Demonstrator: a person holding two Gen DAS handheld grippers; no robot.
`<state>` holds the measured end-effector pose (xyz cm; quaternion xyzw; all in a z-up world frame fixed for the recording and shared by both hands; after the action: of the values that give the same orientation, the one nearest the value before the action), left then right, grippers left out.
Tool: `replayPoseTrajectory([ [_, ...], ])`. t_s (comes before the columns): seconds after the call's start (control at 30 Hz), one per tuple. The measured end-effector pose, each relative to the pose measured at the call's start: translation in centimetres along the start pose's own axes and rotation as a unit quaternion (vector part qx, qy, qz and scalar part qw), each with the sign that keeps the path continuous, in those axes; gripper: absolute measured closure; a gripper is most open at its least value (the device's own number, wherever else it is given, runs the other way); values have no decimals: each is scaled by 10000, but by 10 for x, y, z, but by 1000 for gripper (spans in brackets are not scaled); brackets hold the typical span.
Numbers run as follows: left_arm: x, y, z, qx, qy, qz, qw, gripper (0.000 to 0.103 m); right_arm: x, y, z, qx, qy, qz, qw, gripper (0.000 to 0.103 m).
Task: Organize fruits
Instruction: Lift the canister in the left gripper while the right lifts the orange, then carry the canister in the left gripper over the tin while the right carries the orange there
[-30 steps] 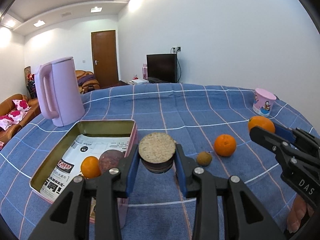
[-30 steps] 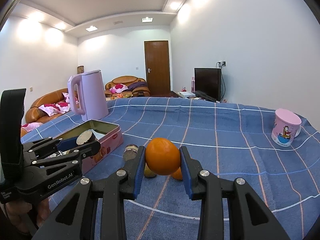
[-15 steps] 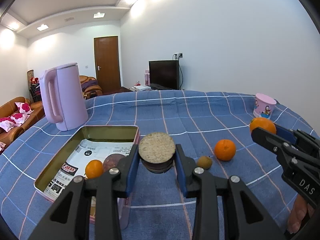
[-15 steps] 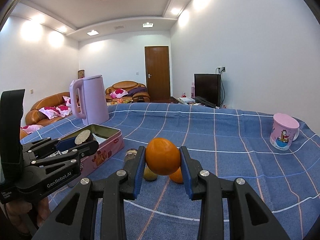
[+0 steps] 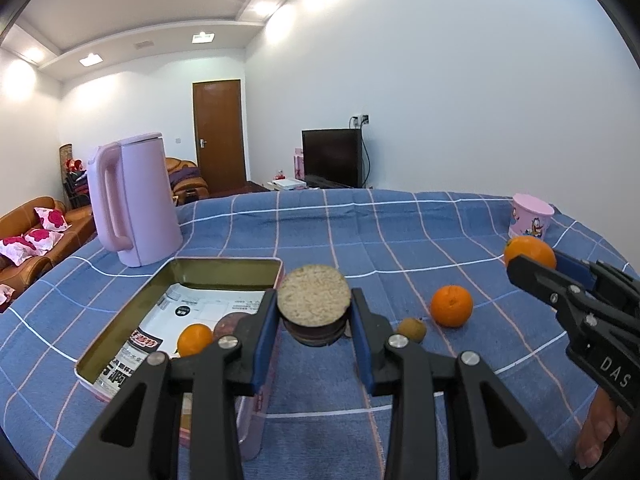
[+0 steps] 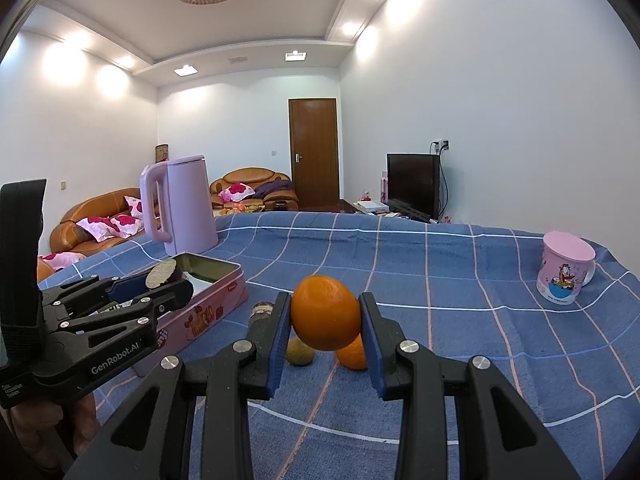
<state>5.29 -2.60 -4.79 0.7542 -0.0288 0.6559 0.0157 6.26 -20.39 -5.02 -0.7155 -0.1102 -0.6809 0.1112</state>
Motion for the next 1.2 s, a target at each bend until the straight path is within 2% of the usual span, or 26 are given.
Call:
replayPoseTrajectory([
  [0.27, 1, -6, -3, 94, 65, -21, 9999, 67, 1, -1, -4, -17, 103, -36, 9999, 68],
  [0.63, 2, -18, -2, 217, 19, -68, 9997, 67, 2, -10, 1, 56, 33, -131, 9999, 67],
  [1.07, 8, -43, -4, 450, 20, -97, 9989, 67, 15, -31, 17, 356, 31, -220, 9991, 67],
  [1.2, 10, -58, -2, 620, -2, -118, 9980, 67, 20, -42, 26, 520, 21, -255, 9983, 67],
])
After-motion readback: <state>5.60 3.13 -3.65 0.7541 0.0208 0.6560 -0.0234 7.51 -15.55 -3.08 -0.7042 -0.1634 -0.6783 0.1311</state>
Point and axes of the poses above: each gripper's, at about its wrist camera, not at the fingertips, and z roughly the way its jaws point, y to its right, x to its top, the point moved 1 cm from there along z, roughly the way its jaws point, and after that the axes turned 15 degrees about y, right-handed, at the moved point
